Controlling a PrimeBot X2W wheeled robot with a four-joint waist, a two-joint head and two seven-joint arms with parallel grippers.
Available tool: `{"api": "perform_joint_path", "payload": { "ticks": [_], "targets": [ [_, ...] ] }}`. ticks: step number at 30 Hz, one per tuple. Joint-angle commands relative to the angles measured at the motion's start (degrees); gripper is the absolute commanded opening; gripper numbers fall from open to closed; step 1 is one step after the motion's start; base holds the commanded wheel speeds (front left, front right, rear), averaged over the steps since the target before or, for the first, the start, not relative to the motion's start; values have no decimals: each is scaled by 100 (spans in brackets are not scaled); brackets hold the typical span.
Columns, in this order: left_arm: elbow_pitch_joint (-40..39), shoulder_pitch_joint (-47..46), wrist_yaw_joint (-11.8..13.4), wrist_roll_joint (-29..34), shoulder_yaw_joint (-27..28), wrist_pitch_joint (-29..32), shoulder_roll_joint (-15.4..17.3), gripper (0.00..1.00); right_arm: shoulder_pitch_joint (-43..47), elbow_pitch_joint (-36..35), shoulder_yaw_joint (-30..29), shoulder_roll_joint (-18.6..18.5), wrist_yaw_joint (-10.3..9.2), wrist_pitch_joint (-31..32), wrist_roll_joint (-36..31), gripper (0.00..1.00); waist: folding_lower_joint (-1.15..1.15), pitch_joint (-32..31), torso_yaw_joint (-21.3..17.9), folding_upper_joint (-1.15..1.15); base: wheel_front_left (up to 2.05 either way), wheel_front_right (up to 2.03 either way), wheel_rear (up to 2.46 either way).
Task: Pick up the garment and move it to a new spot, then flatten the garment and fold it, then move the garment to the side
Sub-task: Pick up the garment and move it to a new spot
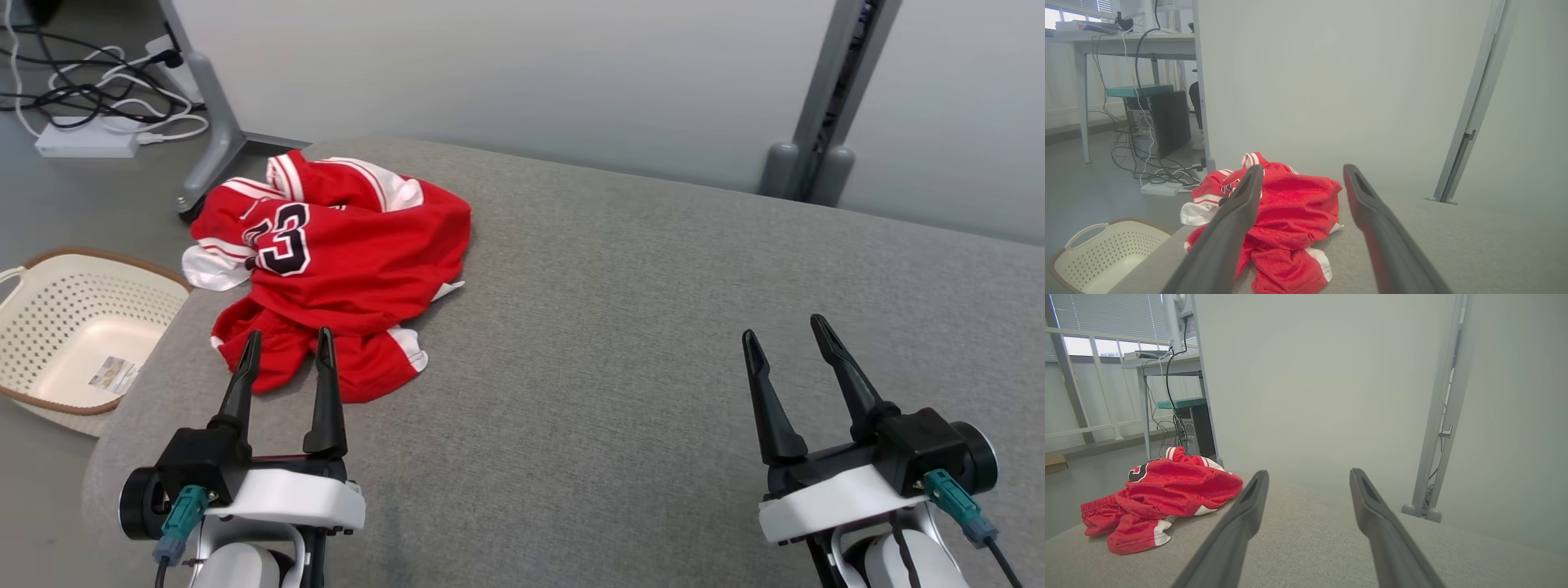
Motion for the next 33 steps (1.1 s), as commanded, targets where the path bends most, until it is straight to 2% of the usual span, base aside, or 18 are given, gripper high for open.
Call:
{"api": "perform_joint_path", "payload": {
  "ticks": [1, 9, 18, 27, 33],
  "targets": [
    [6, -3, 27, 4, 25, -23, 22, 100, 30, 16, -10, -45, 11, -36, 43, 100, 0, -23, 94, 0, 0, 0, 0],
    [37, 42, 8, 11, 51, -22, 22, 100, 69, 27, 51, -46, 11, -36, 147, 100, 0, -67, 266, 0, 0, 0, 0],
    [-14, -60, 77, -68, 112, -22, 22, 100, -19, -18, 124, -46, 11, -37, 81, 100, 0, 96, 163, 0, 0, 0, 0],
    [85, -610, 224, -285, 224, -22, 21, 100, -319, -72, 187, -102, 11, -36, -144, 100, 0, 795, -23, 0, 0, 0, 0],
    [442, -1491, 251, -270, 351, -22, 21, 100, -654, -95, 286, -315, 11, -36, -181, 100, 0, 1454, -126, 0, 0, 0, 0]
  ]
}}
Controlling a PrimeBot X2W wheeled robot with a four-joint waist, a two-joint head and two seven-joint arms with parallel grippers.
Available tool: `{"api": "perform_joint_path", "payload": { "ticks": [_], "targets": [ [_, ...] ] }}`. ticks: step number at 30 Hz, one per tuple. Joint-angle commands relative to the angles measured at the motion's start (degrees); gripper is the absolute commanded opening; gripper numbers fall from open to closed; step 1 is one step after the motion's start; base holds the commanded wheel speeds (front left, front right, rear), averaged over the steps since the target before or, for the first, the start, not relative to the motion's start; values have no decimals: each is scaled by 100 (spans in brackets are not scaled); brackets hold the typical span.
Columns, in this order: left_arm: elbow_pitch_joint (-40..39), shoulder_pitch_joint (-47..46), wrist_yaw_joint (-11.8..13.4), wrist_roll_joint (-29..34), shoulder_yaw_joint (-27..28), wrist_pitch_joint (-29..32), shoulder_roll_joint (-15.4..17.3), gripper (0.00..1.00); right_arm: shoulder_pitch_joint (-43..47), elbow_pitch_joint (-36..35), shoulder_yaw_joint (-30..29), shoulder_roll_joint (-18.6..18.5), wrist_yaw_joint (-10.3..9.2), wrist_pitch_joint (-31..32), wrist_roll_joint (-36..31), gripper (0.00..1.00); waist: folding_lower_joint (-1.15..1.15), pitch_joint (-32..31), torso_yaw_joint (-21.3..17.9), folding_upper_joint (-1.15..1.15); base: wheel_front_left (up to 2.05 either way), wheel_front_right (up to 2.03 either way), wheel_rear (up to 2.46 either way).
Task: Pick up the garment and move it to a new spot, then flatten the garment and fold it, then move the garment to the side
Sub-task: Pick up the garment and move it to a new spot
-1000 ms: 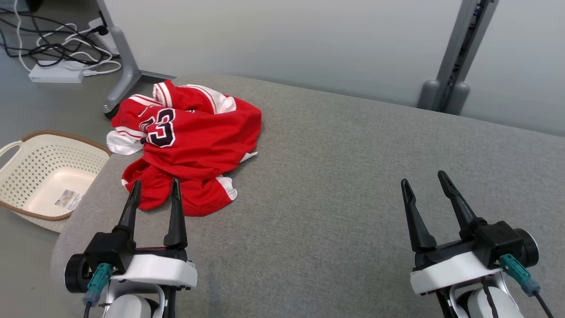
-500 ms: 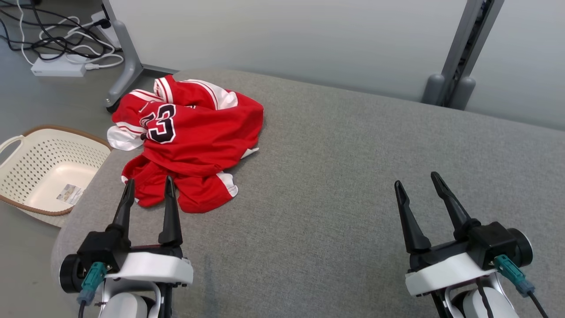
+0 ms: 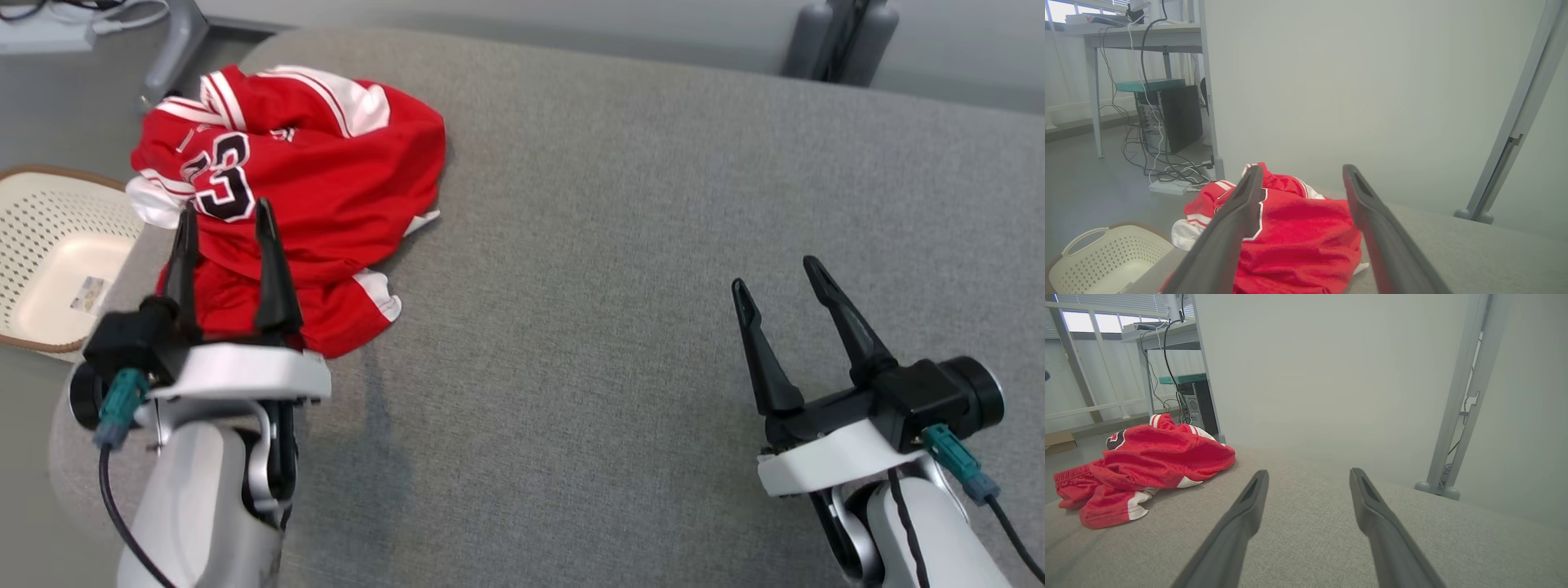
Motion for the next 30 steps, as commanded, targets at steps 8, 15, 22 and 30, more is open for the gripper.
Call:
{"api": "perform_joint_path", "payload": {
  "ticks": [8, 15, 22, 30],
  "targets": [
    [1014, -1343, -110, -44, 259, -22, 17, 100, -374, -26, 197, -209, 11, -36, -34, 100, 0, 795, -162, 0, 0, 0, 0],
    [2684, -2557, -318, -382, 339, -22, 20, 100, -563, -59, 325, -370, 9, -37, 30, 100, 0, 1096, -265, 0, 0, 0, 0],
    [4187, -3556, -415, -342, 155, 373, 109, 100, -559, -99, 335, -486, 8, -36, 61, 100, 0, 1228, -307, 0, 0, 0, 0],
    [5294, -4145, -315, 123, -433, 1290, 174, 100, -637, -126, 381, -468, 8, -36, 98, 100, 0, 1257, -326, 0, 0, 0, 0]
  ]
}}
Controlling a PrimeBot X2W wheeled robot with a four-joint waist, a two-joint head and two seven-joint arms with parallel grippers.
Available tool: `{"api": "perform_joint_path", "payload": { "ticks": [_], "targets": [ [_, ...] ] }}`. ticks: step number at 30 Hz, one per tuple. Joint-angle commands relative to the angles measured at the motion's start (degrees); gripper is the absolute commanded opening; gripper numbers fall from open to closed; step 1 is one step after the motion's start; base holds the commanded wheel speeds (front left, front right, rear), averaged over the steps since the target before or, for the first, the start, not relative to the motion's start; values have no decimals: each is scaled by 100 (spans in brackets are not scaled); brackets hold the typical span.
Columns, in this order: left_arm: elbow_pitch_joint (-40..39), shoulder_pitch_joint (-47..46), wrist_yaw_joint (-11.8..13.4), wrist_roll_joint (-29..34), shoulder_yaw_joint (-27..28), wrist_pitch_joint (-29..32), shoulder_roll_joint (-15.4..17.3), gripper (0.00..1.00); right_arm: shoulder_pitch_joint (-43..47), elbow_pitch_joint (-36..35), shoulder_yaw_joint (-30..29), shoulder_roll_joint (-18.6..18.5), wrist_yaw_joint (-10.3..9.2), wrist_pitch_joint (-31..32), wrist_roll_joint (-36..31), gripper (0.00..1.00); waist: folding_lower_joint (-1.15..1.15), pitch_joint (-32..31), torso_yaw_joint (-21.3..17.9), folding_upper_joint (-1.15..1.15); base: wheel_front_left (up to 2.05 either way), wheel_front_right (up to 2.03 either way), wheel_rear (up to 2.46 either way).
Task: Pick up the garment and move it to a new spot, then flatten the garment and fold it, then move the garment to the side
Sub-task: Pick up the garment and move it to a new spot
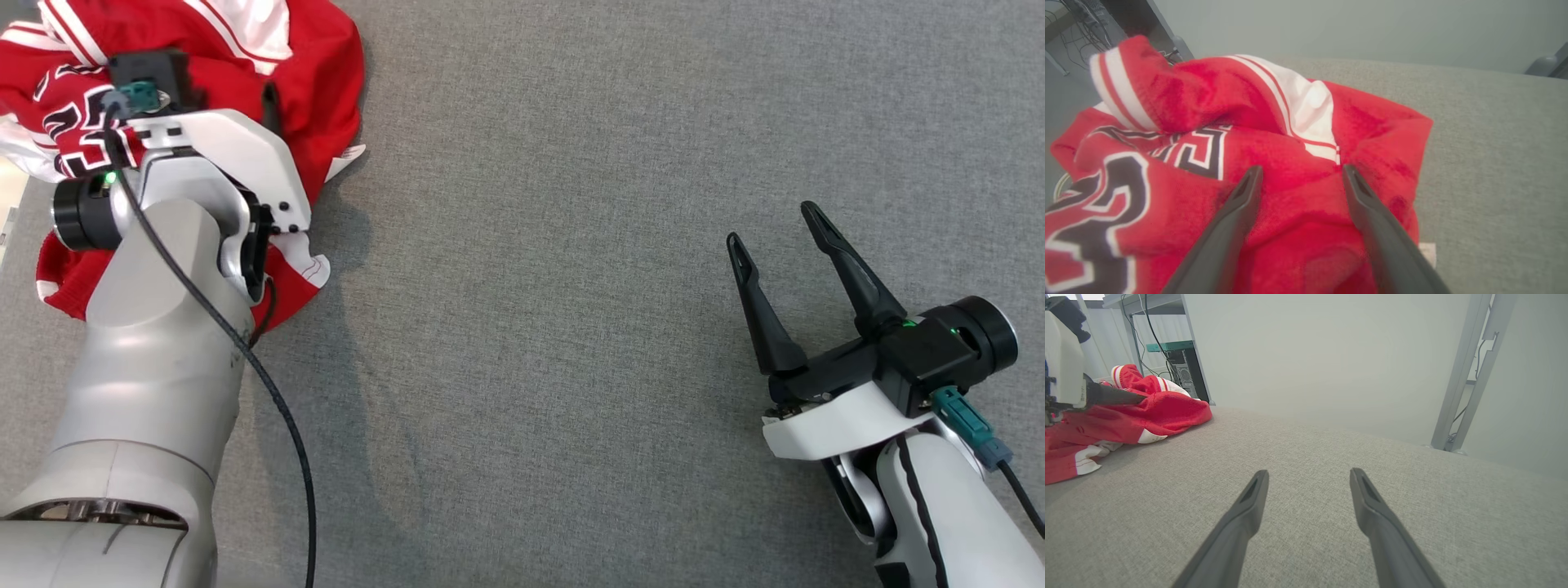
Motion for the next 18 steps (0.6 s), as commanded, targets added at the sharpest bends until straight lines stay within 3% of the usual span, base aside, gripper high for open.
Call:
{"api": "perform_joint_path", "payload": {
  "ticks": [1, 7, 8, 9, 18],
  "targets": [
    [172, -98, -64, 86, -108, 187, 5, 100, -54, -19, 9, -9, 3, -36, 42, 100, 0, -10, 3, 0, 0, 0, 0],
    [518, -177, -113, 249, -392, 503, 22, 100, -100, -29, 26, 12, 3, -36, 94, 100, 0, -6, -20, 0, 0, 0, 0],
    [525, -180, -103, 279, -420, 455, 32, 40, -109, -39, 22, 11, 3, -36, 106, 100, 0, -2, -26, 0, 0, 0, 0],
    [536, -186, -82, 289, -442, 401, 45, 0, -109, -42, 19, 12, 3, -36, 107, 100, 0, -1, -31, 0, 0, 0, 0],
    [420, -141, 3, 312, -523, -496, 82, 0, -10, 12, -19, 47, 3, -36, 124, 100, 0, -102, -32, 0, 0, 0, 0]
  ]
}}
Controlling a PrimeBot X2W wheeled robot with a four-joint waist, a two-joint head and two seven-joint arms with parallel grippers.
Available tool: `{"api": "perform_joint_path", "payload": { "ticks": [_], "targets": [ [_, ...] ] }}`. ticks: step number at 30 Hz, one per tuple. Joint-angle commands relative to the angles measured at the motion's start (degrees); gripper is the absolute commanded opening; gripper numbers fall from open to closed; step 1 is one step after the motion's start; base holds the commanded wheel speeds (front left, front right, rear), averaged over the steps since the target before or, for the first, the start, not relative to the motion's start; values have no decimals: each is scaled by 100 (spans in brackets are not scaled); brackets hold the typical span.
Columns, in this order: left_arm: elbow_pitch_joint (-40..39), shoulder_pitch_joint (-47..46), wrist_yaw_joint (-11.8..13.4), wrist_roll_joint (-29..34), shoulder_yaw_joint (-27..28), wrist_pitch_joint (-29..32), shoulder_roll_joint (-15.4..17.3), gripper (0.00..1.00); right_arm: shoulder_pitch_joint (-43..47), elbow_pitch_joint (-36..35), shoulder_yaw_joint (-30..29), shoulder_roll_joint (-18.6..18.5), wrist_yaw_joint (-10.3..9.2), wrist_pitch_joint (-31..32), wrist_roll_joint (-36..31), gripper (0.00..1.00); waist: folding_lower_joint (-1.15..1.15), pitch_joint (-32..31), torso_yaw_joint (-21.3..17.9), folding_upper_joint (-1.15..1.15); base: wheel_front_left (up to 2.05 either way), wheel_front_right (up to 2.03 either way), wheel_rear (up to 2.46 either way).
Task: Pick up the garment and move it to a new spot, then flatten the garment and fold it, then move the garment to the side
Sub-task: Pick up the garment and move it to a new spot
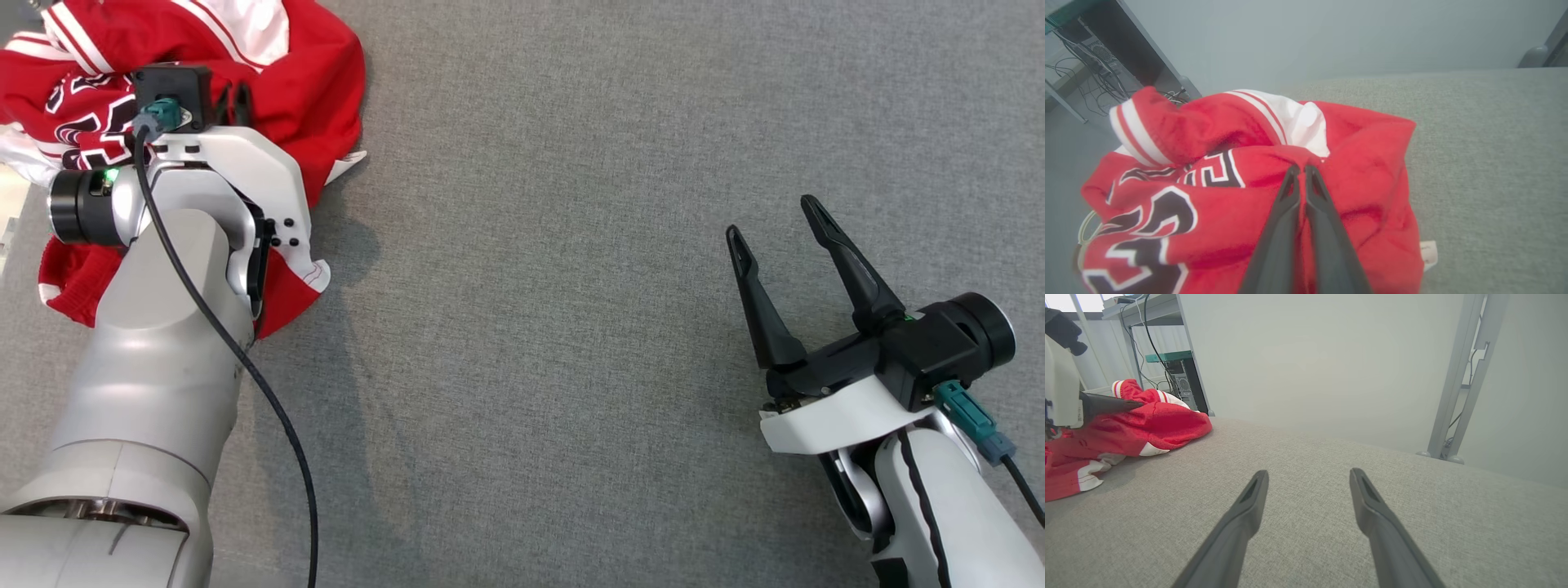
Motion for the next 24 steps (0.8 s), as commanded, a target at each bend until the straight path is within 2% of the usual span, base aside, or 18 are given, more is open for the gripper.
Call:
{"api": "perform_joint_path", "payload": {
  "ticks": [1, 9, 15, 24],
  "targets": [
    [-63, -10, 99, -4, 7, -287, 47, 0, 72, 27, -21, -1, 3, -36, 37, 100, 0, -55, 4, 0, 0, 0, 0],
    [-631, 169, 234, -18, 56, -725, 58, 0, 95, 56, -27, 52, 3, -36, 55, 100, 0, -254, 28, 0, 0, 0, 0],
    [-2096, 710, 382, 171, 136, -737, 219, 0, 153, 19, -13, 150, 3, -36, 104, 100, 0, -505, -48, 0, 0, 0, 0],
    [-3439, 1267, 365, 398, 221, -739, 519, 0, 371, 32, -136, 288, 2, -36, 158, 100, 0, -961, -259, 0, 0, 0, 0]
  ]
}}
